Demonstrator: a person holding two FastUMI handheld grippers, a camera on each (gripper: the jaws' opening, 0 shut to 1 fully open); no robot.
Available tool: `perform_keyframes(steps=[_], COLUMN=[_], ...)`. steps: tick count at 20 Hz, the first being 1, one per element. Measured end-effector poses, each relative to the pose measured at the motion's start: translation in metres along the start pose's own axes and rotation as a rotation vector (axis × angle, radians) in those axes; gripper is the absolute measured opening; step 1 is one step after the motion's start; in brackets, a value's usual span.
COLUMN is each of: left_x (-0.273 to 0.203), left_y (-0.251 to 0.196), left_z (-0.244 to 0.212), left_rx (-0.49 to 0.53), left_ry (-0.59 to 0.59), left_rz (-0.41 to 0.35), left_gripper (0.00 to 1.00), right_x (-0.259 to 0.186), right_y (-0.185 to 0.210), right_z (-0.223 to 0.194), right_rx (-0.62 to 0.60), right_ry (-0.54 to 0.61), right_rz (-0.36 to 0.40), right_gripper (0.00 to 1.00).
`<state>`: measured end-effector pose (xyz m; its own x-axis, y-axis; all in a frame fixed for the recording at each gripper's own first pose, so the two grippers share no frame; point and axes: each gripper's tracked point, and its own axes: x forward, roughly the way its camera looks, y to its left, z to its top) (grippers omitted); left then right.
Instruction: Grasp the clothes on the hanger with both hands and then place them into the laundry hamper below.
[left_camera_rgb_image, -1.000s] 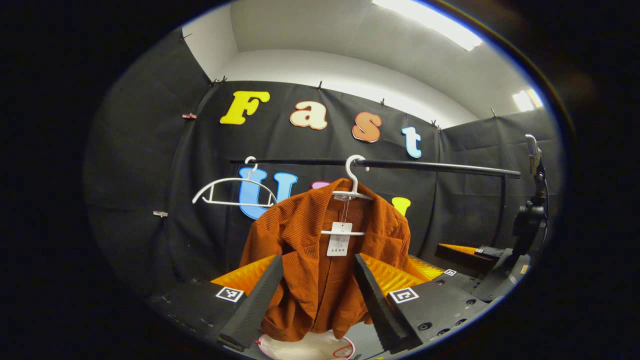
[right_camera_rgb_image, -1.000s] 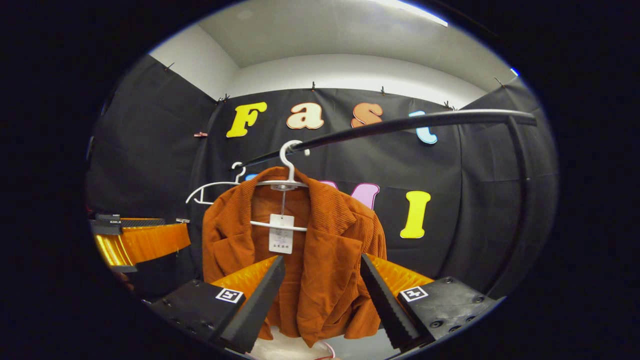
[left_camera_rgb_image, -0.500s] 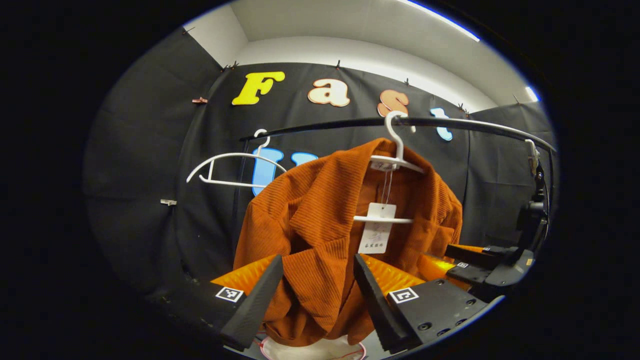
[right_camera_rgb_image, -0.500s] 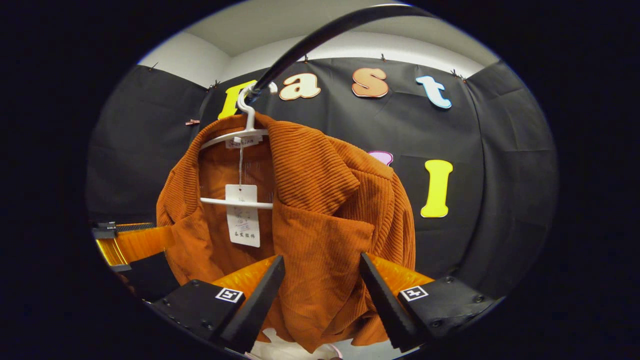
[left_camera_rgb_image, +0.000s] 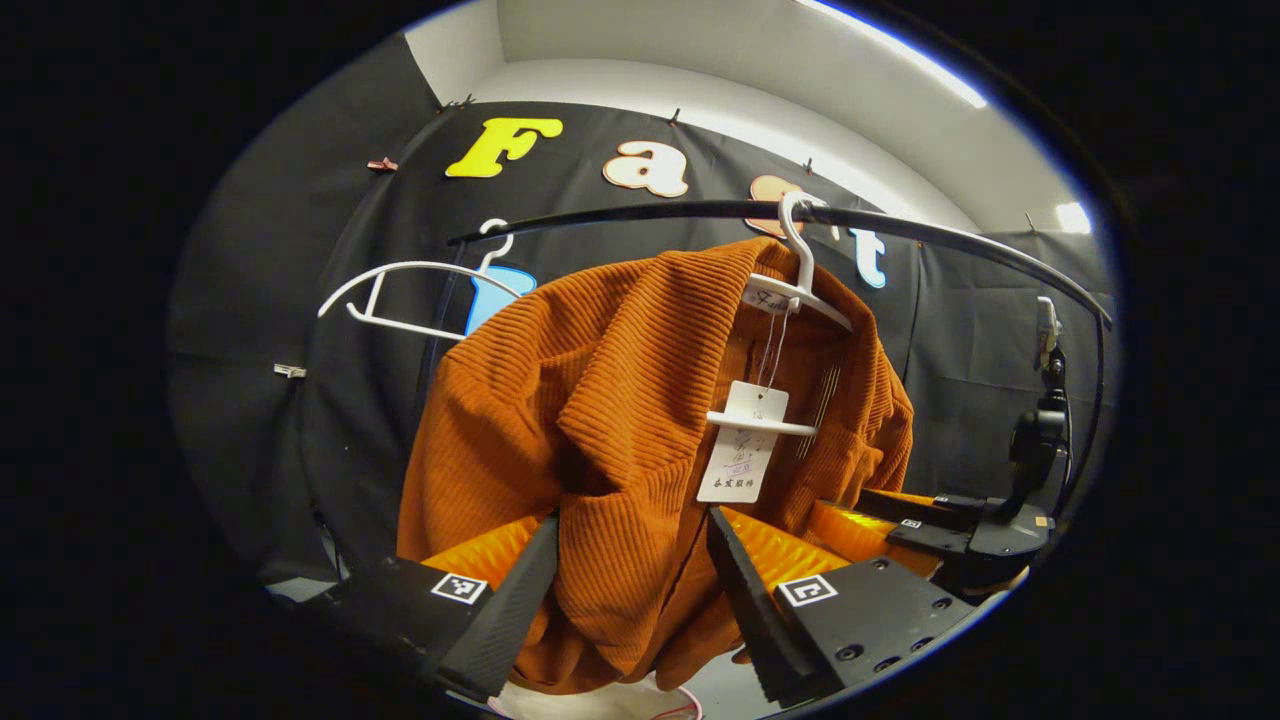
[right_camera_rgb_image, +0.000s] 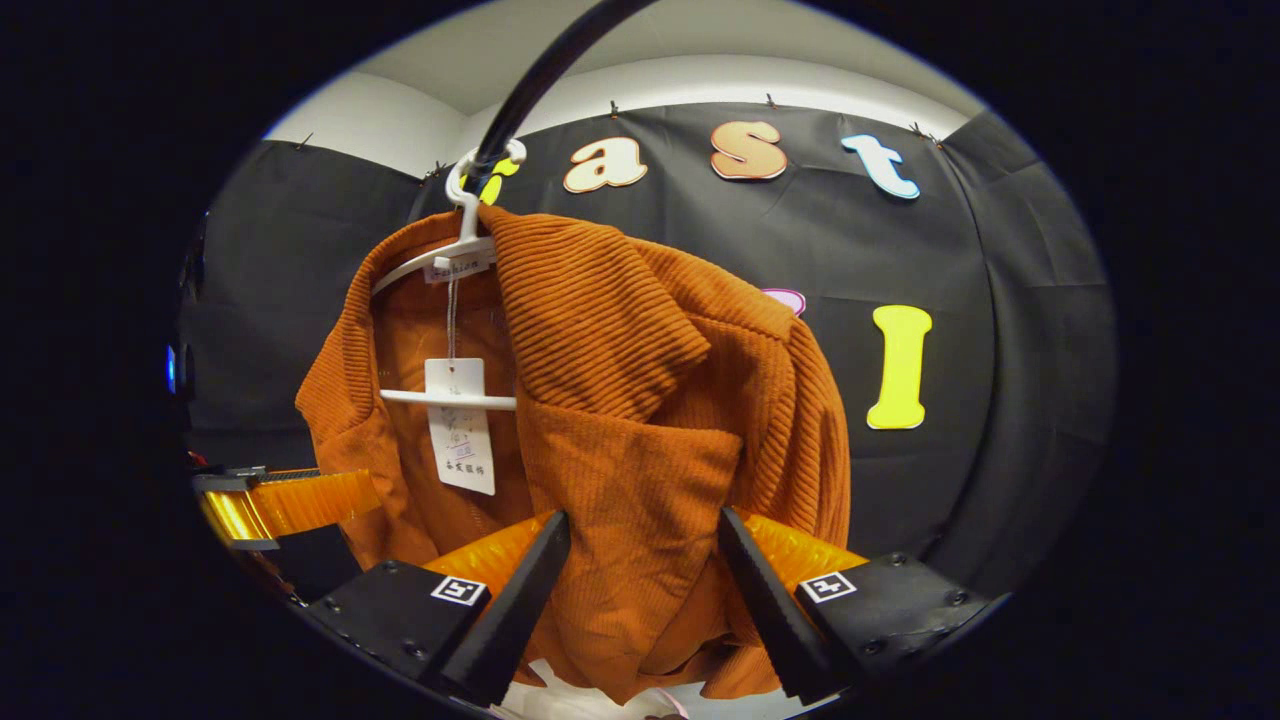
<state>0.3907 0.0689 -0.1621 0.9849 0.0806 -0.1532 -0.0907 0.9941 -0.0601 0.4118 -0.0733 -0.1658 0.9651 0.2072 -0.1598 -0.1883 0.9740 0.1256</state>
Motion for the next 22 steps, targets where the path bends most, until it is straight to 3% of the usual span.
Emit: perform_keyframes(steps=[4, 9, 13, 15, 16, 19, 20, 22], left_x=[0.010, 0.016, 0.022, 0.029, 0.032, 0.033, 0.033, 0.024], left_y=[-0.029, -0.036, -0.010, -0.006, -0.003, 0.013, 0.015, 0.026], left_z=[-0.002, 0.002, 0.016, 0.016, 0.017, 0.019, 0.019, 0.027], left_rx=[0.010, 0.014, 0.022, 0.006, 0.001, 0.032, 0.051, 0.082], left_ry=[0.021, 0.013, -0.019, -0.011, -0.009, -0.005, 0.001, 0.000], left_rz=[-0.079, -0.075, 0.035, 0.060, 0.073, 0.141, 0.147, 0.184], left_gripper=[0.90, 0.90, 0.90, 0.86, 0.71, 0.28, 0.13, 0.10], right_x=[-0.009, -0.005, 0.017, 0.031, 0.034, 0.040, 0.038, 0.035], right_y=[0.004, 0.052, 0.040, 0.033, 0.027, 0.008, 0.004, -0.004], right_z=[0.001, 0.005, 0.010, 0.011, 0.014, 0.019, 0.022, 0.027], right_rx=[0.047, 0.059, 0.001, -0.011, 0.001, 0.055, 0.082, 0.120], right_ry=[0.016, -0.005, -0.034, -0.035, -0.038, -0.055, -0.056, -0.062], right_rz=[0.059, 0.191, 0.094, 0.056, 0.036, 0.009, 0.021, 0.039], right_gripper=[0.98, 0.98, 0.99, 0.99, 0.92, 0.43, 0.13, 0.17])
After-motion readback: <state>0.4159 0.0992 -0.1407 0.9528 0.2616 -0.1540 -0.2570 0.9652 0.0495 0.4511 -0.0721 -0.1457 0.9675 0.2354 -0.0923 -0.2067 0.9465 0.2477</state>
